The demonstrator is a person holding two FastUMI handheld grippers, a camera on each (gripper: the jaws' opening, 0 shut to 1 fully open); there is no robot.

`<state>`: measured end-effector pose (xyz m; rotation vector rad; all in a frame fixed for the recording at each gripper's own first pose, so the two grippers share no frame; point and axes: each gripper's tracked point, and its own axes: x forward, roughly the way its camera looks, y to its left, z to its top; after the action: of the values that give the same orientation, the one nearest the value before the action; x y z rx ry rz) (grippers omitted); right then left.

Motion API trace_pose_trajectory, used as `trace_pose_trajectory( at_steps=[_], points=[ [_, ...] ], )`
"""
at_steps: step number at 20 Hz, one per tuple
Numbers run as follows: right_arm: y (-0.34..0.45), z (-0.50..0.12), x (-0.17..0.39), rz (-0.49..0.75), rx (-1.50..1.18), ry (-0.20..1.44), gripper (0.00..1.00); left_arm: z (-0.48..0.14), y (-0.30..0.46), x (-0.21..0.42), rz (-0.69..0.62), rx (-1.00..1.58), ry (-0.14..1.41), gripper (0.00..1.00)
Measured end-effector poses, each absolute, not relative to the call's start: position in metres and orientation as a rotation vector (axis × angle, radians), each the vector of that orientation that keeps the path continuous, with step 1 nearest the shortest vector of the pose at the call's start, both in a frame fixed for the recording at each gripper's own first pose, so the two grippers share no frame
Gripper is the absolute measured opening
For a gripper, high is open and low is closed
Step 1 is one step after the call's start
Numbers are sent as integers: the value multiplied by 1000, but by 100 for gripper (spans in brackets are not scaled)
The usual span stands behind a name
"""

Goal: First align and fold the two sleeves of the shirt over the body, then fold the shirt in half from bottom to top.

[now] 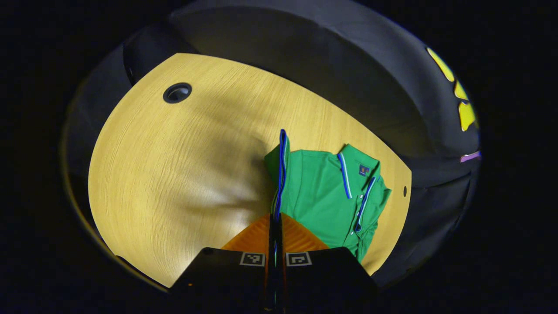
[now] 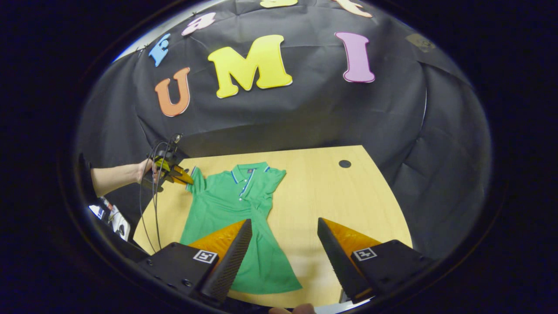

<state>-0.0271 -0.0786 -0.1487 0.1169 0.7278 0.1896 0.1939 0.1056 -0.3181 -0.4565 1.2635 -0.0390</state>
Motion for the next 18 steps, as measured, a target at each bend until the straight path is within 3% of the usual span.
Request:
trace_pose_trajectory(
  at_steps=[5,13,14,15,18],
  points=[
    [-89,-141,-40,169,107,704,96,-299,54,204,-130,-393,1236,4],
    [-122,-142,-78,66,101,709,96,-344,-39,200,-260,-294,1341,4],
    [-124,-144,-82,58,104,714,96,-349,-48,199,-265,-299,1350,0],
    [-126,-144,-84,53,107,718,96,-352,-53,199,-266,-298,1356,6],
    [-128,-147,-87,46,107,724,96,-360,-61,201,-268,-279,1351,8]
  ],
)
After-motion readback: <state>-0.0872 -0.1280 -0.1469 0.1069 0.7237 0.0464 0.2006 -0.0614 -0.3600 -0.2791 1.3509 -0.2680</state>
